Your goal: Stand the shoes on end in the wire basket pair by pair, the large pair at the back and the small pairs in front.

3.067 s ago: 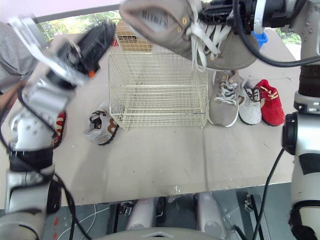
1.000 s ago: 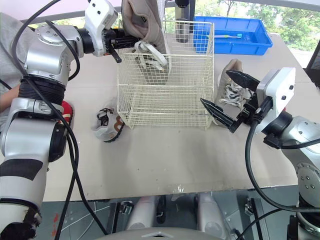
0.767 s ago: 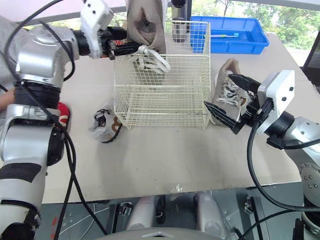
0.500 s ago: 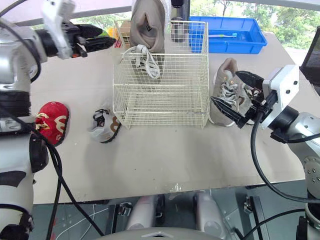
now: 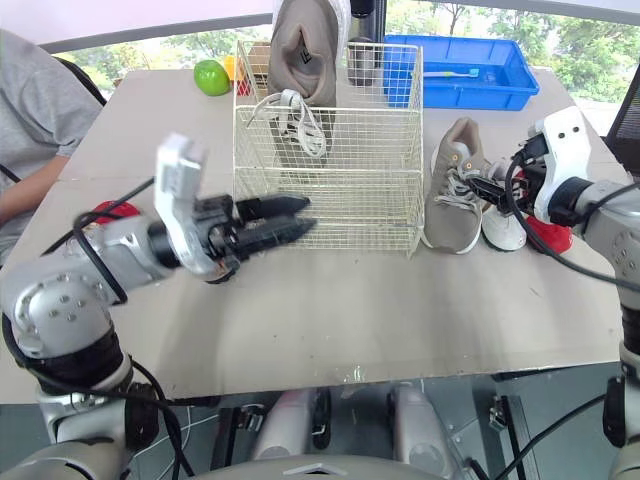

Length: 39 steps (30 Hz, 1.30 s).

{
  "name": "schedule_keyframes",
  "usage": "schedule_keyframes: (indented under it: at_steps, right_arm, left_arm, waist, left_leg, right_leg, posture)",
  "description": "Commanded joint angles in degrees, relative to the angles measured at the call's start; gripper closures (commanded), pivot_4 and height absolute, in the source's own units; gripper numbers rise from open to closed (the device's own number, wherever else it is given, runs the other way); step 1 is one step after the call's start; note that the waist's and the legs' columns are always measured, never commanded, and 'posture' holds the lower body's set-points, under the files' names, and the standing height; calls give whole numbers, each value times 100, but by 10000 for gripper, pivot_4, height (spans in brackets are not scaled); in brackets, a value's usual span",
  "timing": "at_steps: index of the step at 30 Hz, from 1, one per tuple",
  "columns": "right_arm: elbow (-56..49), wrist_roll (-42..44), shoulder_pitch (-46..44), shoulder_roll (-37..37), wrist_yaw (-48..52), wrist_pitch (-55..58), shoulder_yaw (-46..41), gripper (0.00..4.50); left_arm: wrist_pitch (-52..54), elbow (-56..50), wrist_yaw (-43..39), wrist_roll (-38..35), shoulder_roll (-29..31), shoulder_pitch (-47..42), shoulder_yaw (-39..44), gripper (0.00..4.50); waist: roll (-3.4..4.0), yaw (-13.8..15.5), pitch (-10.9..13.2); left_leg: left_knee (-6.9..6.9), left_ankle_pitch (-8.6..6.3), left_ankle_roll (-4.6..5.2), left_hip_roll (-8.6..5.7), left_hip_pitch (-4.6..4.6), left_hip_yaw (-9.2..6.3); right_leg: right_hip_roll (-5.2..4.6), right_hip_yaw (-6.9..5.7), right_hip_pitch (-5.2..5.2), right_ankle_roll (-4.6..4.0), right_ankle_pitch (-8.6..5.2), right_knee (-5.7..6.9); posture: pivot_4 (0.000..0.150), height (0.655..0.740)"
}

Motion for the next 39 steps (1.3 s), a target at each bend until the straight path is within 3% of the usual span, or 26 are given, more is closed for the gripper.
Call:
schedule_keyframes:
  at_steps: [1, 5, 9, 12, 18, 20, 23, 34, 39]
  right_arm:
    - [1273, -473, -668, 42, 633, -413, 462, 0]
    - [3145, -1438, -1411, 247, 1386, -1401, 1351, 0]
    - [4421, -1922, -1875, 448, 1795, -1804, 1574, 0]
    - [4820, -2218, -2011, 560, 2034, -2021, 1703, 8730]
    - [4787, -2260, -1956, 725, 2101, -2286, 1273, 36359]
    - [4417, -2262, -1793, 680, 2070, -2313, 1131, 43440]
    - [3592, -2187, -1393, 592, 2016, -2248, 907, 44498]
    - [481, -609, -386, 753, 976, -155, -1216, 44498]
    - [76, 281, -1223, 842, 329, 47, -2428, 44498]
  left_arm:
    - [-286, -455, 195, -284, 40, 230, -154, 14363]
    - [-573, -690, 351, -357, 239, 566, -267, 14363]
    - [-855, -876, 601, -390, 361, 867, -266, 14363]
    - [-1062, -975, 770, -349, 412, 1074, -315, 14028]
    - [-1449, -1017, 1062, -333, 401, 1301, -508, 14028]
    - [-1568, -986, 1042, -242, 451, 1339, -602, 14028]
    - [-1677, -935, 1048, -368, 526, 1348, -610, 14028]
    - [-1973, -631, 954, -269, 712, 1346, -826, 14028]
    - [-2175, -525, 1128, -380, 500, 1382, -788, 14028]
  waist:
    - [0, 5, -1]
    - [1, -6, -1]
    - [0, 35, -1]
    - [-1, 33, -2]
    - [-16, 22, -20]
    - [-16, 31, -20]
    - [-16, 52, -20]
    - [-6, 70, -14]
    - [7, 62, -6]
  left_leg:
    - [-1, 0, 0, 0, 0, 0]
    - [-1, 0, 0, 0, -1, 3]
    - [-1, 0, 0, -1, -13, 3]
    - [1, 0, 0, -1, -12, 3]
    - [0, 0, 0, 1, 2, -3]
    - [0, 0, -1, 1, 5, -4]
    - [0, 0, -1, 0, 1, -7]
    - [-3, 0, 0, 0, -7, -8]
    - [-3, -1, 0, 0, -8, -4]
  right_leg:
    - [1, 1, 0, -1, 0, 0]
    - [7, 8, 0, -1, 1, -8]
    - [5, 8, -1, 0, 1, -19]
    - [4, 9, 1, 0, 1, -23]
    - [5, 2, 14, -2, 1, -17]
    - [5, 1, 19, -2, 1, -17]
    - [4, -1, 20, -2, 1, -19]
    - [5, -3, 9, -1, 1, -18]
    - [5, 0, 9, -1, 1, -18]
  posture:
    - [1500, 7400]
    - [1500, 7400]
    - [1500, 7400]
    - [1500, 7400]
    - [1500, 7400]
    - [1500, 7400]
    - [1500, 7400]
    - [1500, 7400]
    - [1500, 7400]
